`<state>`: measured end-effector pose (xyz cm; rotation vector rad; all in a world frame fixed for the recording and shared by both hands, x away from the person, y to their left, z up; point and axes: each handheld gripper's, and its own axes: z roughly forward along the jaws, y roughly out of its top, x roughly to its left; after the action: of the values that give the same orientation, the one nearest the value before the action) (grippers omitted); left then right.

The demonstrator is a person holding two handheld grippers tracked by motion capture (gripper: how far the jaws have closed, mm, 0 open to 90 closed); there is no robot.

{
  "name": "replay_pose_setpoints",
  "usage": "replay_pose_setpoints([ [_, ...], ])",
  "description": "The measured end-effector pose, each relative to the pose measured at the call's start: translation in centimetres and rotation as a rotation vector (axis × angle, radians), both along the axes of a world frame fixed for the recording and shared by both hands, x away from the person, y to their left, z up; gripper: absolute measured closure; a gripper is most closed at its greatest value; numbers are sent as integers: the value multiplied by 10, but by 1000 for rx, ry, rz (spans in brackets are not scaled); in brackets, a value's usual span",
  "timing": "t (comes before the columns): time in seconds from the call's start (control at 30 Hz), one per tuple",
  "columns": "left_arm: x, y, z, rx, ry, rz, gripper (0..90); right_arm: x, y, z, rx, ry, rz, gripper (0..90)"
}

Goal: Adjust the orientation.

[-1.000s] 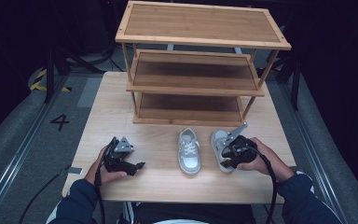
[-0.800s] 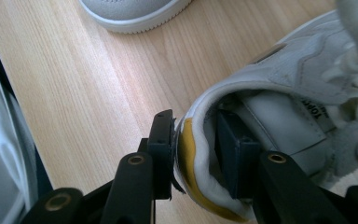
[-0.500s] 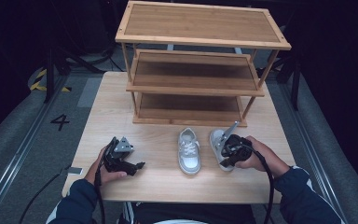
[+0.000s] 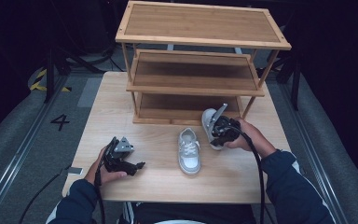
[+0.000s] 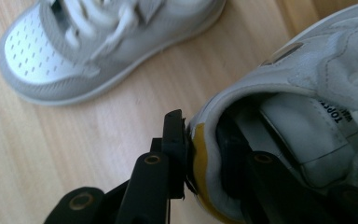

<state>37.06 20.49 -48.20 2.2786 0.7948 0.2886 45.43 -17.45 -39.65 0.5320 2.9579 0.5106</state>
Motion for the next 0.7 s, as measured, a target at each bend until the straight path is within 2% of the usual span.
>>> replay_pose_setpoints([
  [0.1, 0, 0, 0, 0, 0, 1, 147, 15, 11, 3, 5, -14, 8, 770],
  [0.27, 0, 0, 0, 1, -1, 1, 148, 31, 25, 4, -3, -17, 29, 767],
  [0.43, 0, 0, 0, 0, -1, 1, 148, 47, 40, 3, -30, -44, 51, 756],
  [0.53, 0, 0, 0, 0, -1, 1, 148, 54, 45, 1, -46, -44, 49, 731],
  [0.6, -1, 0, 0, -1, 1, 1, 149, 59, 47, -1, -64, -65, 62, 714],
  [0.63, -1, 0, 0, -2, 2, 1, 150, 59, 48, -3, -74, -55, 48, 707],
  [0.7, -1, 0, 0, 2, -1, -2, 150, 62, 47, -5, -55, -58, 56, 703],
])
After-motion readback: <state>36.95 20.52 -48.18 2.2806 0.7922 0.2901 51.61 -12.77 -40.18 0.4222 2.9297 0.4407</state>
